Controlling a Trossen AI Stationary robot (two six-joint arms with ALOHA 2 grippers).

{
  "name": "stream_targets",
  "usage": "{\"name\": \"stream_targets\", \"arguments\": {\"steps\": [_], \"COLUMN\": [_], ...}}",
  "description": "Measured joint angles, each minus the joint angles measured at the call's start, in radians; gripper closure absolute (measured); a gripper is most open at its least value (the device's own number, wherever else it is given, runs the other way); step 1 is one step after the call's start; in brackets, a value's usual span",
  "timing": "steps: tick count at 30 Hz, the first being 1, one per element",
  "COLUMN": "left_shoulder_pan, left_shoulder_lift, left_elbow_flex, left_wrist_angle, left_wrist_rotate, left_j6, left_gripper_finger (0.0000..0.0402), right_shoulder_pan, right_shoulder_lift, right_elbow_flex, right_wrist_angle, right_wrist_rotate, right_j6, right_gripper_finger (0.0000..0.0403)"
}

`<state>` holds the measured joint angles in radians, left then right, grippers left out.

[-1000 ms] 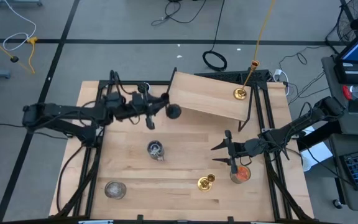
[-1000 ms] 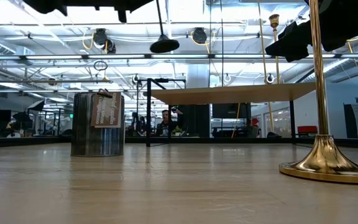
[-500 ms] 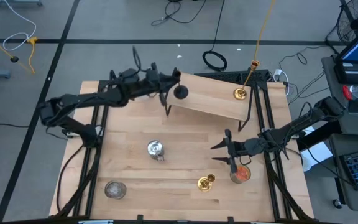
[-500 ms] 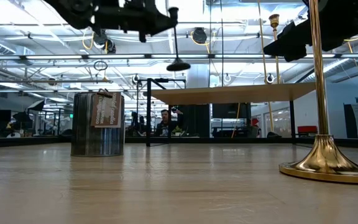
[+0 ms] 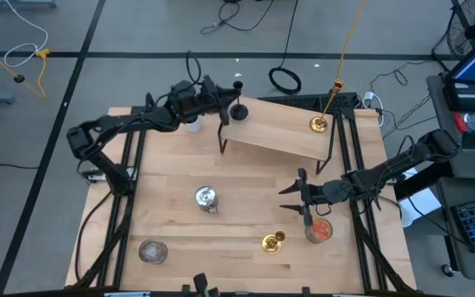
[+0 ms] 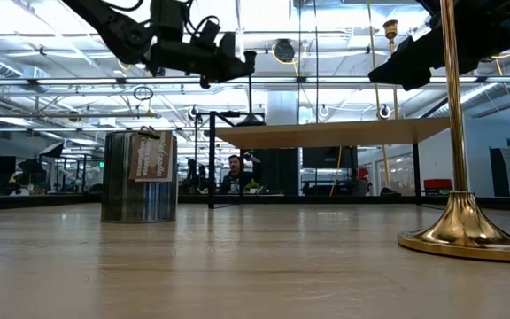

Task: Pick & Place candle stick holders
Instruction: Put the black candle holder on the shelf

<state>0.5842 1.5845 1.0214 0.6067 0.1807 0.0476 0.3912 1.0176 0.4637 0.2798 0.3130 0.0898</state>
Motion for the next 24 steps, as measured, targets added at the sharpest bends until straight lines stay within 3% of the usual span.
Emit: {"name": "stream_targets", "arguments": {"steps": [24], "left_shoulder_pan": [0.063], "left_shoulder_lift": [0.085], "left_elbow_flex": [0.001], "left_wrist_angle": [0.125], "left_wrist_rotate": [0.036], "left_j6": [-0.053], "left_gripper_finger": [0.0349], "right_shoulder_pan": [0.000], "right_shoulder_lift": [0.000], "right_elbow_flex": [0.000], "right_wrist_angle": [-0.001], "right_wrist_rotate": [0.001], "right_j6": [-0.027], "right_gripper_finger": [0.0206]}}
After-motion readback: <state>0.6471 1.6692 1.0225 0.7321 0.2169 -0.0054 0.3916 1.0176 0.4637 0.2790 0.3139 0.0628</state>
